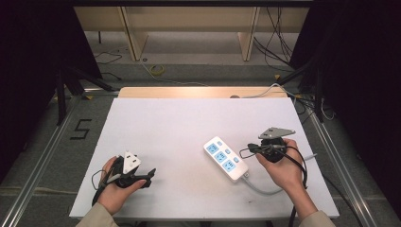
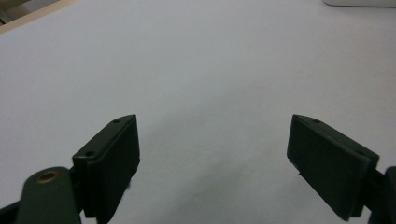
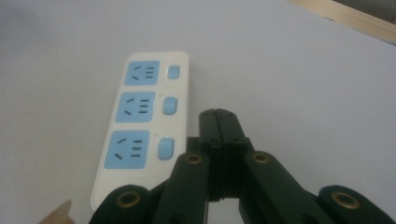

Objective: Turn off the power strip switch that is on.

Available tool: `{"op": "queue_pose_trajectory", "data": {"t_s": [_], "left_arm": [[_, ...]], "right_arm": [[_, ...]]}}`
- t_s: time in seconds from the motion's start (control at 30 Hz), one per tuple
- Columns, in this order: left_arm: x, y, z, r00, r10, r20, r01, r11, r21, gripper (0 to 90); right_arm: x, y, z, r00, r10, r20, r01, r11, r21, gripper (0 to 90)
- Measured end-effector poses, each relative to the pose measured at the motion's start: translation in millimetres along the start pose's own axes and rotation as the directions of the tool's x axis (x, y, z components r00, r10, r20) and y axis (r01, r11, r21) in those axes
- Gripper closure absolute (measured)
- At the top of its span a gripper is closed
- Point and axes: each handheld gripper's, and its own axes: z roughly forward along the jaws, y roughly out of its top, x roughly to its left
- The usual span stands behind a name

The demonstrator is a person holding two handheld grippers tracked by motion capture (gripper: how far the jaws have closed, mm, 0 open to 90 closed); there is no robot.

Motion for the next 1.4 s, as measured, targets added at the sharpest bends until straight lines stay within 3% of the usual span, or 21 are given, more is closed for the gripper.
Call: {"op": "queue_pose_trajectory", "data": {"t_s": [1.4], "left_arm": [[-0.7,0.5,-0.1,1.0000,-0.002,0.005,0.002,1.0000,-0.005,16.8]], "right_arm": [[11.8,24.6,30.0,0.9985,-0.048,-0.028,0.050,0.997,0.055,90.0]]}}
